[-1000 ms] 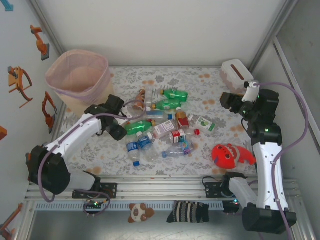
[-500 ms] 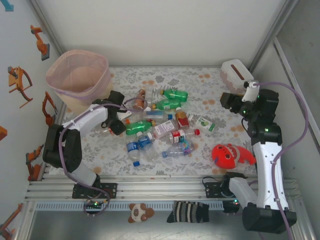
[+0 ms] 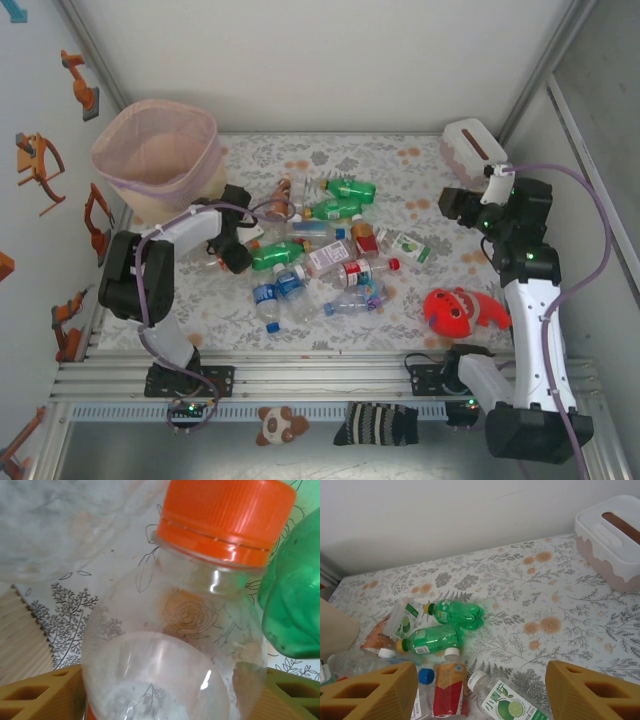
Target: Put the plastic bottles in the bin
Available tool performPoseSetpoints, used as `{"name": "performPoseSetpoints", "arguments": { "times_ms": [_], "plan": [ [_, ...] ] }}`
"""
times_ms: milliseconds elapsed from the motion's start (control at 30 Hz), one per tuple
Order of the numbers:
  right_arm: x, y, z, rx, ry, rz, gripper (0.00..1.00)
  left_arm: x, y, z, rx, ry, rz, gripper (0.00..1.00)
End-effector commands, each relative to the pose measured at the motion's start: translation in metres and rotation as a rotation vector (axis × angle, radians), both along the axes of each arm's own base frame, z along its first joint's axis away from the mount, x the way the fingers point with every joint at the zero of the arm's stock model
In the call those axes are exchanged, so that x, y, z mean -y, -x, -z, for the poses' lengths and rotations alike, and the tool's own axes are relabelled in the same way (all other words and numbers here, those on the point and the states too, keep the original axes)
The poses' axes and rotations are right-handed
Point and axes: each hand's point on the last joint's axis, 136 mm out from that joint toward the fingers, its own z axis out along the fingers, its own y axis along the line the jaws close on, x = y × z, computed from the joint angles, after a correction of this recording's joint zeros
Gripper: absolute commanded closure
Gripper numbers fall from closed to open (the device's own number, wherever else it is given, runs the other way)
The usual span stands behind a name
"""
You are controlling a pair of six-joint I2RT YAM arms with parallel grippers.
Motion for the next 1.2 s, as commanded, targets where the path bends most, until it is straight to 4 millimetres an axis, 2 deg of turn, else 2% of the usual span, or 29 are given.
{"name": "performPoseSetpoints", "arguments": {
  "times_ms": [0, 167, 367, 667, 800, 933, 1100, 1167],
  "plan": [
    [0.001, -0.002, 0.003, 0.010, 0.015, 0.000, 0.33, 0.002, 0.003, 0.003, -0.043, 0.014, -0.008, 0.27],
    [0.000, -0.003, 0.004, 0.002, 0.013, -0.008, 0.33, 0.002, 0.006, 0.008, -0.073, 0.008, -0.018, 0.33],
    [0.000, -0.001, 0.004, 0.006, 0.013, -0.008, 0.33, 0.000, 0.004, 0.006, -0.067, 0.011, -0.038, 0.43],
    [0.000, 0.002, -0.004, 0.021, 0.015, -0.007, 0.32, 0.004, 0.008, -0.011, -0.046, 0.055, -0.067, 0.44],
    [-0.001, 0.004, -0.009, 0.029, 0.013, -0.012, 0.32, 0.002, 0.008, -0.031, -0.004, 0.061, -0.080, 0.45],
    [-0.002, 0.005, -0.014, 0.039, 0.006, -0.013, 0.33, 0.007, 0.010, -0.060, 0.055, 0.117, -0.088, 0.46],
    [-0.002, 0.007, -0.020, 0.047, 0.005, -0.010, 0.33, 0.024, 0.009, -0.109, 0.168, 0.266, -0.082, 0.47],
    [-0.002, 0.008, -0.022, 0.051, 0.004, -0.010, 0.32, 0.032, 0.006, -0.137, 0.231, 0.338, -0.075, 0.47]
  ]
}}
